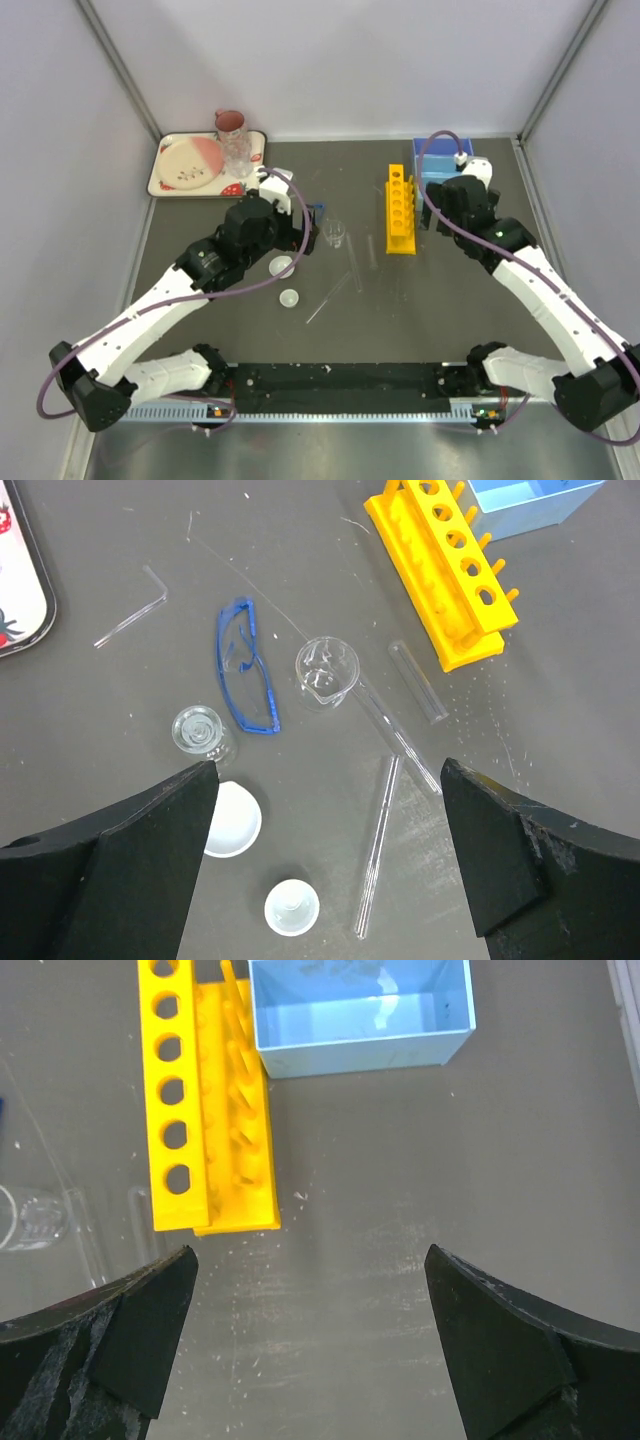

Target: Organize the chemistry lab equipment

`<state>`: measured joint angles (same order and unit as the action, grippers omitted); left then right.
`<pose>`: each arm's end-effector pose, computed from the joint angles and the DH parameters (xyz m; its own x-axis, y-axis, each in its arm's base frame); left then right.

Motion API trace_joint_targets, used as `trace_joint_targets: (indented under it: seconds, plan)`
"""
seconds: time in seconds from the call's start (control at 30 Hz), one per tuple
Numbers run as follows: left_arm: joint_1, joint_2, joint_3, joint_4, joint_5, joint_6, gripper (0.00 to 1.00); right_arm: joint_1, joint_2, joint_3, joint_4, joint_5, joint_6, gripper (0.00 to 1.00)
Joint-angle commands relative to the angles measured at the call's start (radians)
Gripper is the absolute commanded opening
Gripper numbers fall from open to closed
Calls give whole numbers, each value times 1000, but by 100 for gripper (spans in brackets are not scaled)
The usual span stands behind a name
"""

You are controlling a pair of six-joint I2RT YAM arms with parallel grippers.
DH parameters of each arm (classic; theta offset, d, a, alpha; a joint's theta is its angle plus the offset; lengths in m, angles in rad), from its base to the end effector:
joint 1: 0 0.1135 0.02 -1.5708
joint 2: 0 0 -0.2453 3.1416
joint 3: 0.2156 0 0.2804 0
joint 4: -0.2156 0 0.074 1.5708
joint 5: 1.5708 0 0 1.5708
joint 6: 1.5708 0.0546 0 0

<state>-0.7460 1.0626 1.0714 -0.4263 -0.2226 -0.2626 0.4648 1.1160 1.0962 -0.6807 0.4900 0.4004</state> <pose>0.2214 -0.1882 0.3386 -0.4209 0.0443 -0.9060 0.4189 0.8954 -0.1508 0.2624 0.1028 0.3097 -0.5594 0.1042 -0.8223 0.1566 0.9875 0.0186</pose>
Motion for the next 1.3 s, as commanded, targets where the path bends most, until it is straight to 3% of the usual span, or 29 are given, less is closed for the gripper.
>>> trace_joint_targets:
  seconds: [0.0, 0.17, 0.47, 0.67, 0.9, 1.13, 1.27]
  plan:
    - [0, -39, -11, 44, 43, 32, 99, 11, -68, 63, 50, -13, -43, 99]
    - [2, -56, -21, 40, 91, 63, 99, 11, -111, 25, 56, -37, -23, 99]
    - [-12, -49, -18, -37, 302, 112, 99, 11, -169, 4, 24, -106, -63, 99]
    - [-116, 42, -8, -60, 318, 102, 96, 11, -220, -32, 4, -186, -46, 99]
    - [-273, 203, -48, -51, 230, 19, 95, 11, -188, -56, -10, -274, -46, 99]
    - [-271, 321, -60, -157, 2, -101, 93, 11, -189, -84, 1, -291, -54, 99]
    - [-230, 358, -123, -118, 29, -147, 93, 11, -186, -85, 4, -327, -52, 99]
